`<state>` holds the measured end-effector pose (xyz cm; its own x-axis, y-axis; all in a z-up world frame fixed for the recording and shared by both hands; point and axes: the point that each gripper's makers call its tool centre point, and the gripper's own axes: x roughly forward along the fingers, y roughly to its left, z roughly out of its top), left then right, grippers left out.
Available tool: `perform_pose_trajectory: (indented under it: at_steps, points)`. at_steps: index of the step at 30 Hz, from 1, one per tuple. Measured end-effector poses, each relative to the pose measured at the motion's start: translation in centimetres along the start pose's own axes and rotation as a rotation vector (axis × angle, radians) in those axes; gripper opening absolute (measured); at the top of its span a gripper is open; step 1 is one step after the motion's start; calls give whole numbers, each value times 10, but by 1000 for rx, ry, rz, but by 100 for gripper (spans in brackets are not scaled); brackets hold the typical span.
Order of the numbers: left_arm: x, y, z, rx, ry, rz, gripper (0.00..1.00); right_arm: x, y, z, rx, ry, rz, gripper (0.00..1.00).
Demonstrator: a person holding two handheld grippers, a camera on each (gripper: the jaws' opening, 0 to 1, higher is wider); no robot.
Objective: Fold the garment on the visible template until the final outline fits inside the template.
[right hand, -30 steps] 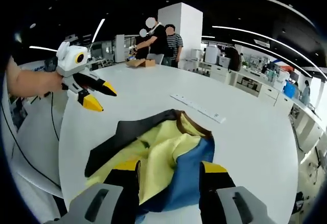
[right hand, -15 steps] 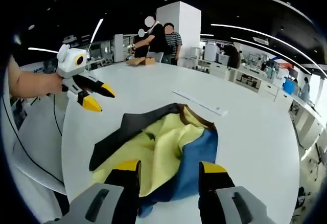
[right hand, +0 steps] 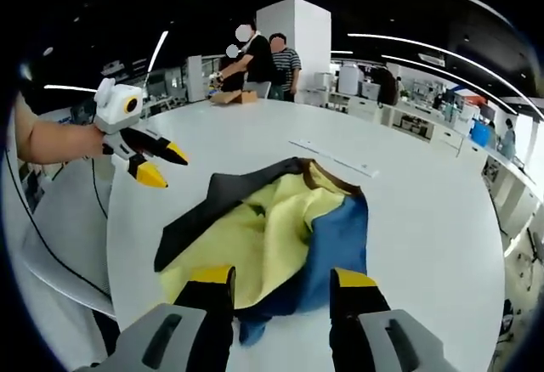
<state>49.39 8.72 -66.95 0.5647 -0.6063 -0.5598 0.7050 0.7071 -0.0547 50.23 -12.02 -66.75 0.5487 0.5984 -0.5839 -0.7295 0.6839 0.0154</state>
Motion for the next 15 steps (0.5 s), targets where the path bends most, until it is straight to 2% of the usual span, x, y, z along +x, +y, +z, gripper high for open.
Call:
perform_pose_trajectory:
  at_steps: [15]
  points:
    - [7, -23, -33, -31, 51, -36, 36, -5, 6, -38, 54, 36, 0, 41]
